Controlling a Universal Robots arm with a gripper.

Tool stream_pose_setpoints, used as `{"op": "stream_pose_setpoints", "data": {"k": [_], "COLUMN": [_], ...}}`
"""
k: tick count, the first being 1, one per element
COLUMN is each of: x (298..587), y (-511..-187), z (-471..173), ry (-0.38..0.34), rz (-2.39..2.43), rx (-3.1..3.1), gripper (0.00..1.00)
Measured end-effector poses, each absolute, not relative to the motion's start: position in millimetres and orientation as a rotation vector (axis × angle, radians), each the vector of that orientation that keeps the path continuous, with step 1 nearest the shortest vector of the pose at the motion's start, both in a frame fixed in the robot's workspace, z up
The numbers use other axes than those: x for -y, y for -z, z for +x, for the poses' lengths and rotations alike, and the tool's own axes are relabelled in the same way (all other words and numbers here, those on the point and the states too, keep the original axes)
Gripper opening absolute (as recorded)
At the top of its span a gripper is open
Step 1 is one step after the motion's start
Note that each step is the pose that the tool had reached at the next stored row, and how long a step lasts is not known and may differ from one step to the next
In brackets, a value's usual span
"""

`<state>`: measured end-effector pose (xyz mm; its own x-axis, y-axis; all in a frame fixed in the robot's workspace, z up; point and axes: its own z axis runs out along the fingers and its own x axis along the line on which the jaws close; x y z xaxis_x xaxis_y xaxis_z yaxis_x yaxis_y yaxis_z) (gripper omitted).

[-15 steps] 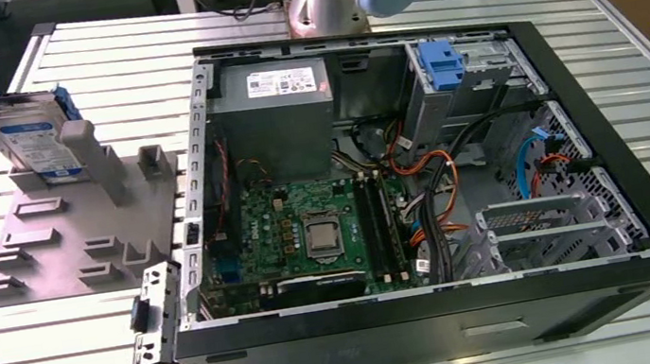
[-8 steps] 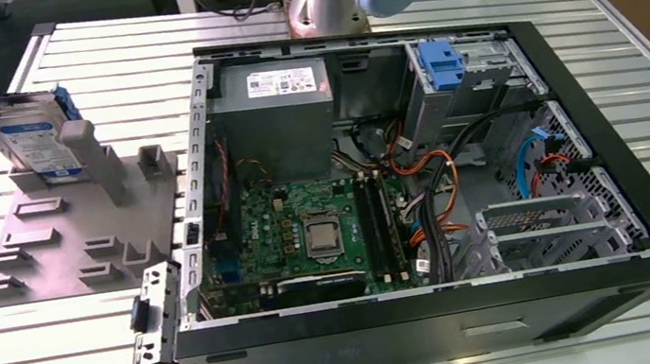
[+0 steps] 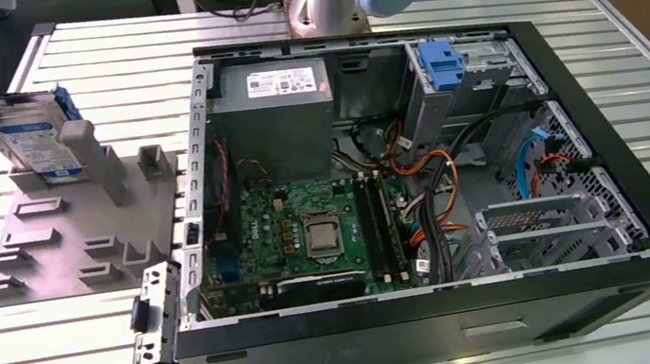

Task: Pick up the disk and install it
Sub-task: 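Pick up the disk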

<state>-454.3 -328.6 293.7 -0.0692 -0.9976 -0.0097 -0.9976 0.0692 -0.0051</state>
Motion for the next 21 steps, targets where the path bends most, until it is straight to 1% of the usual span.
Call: {"op": "stream_pose_setpoints", "data": {"k": [13,14,15,16,21], "x": [326.5,326.6,326.5,326.5,326.6], "y": [-290.9,-290.8,-290.8,-290.8,-290.7], "z": [-454.3,-454.3,-454.3,-454.3,-454.3], "ry": [-0.005,-0.005,-0.005,-0.004,-0.001], "rz": [-2.136,-2.136,-2.136,-2.136,-2.137], "rx": [-2.289,-2.289,-2.289,-2.289,-2.29], "gripper": [0.51,0.43,0.43,0.37,0.37]}}
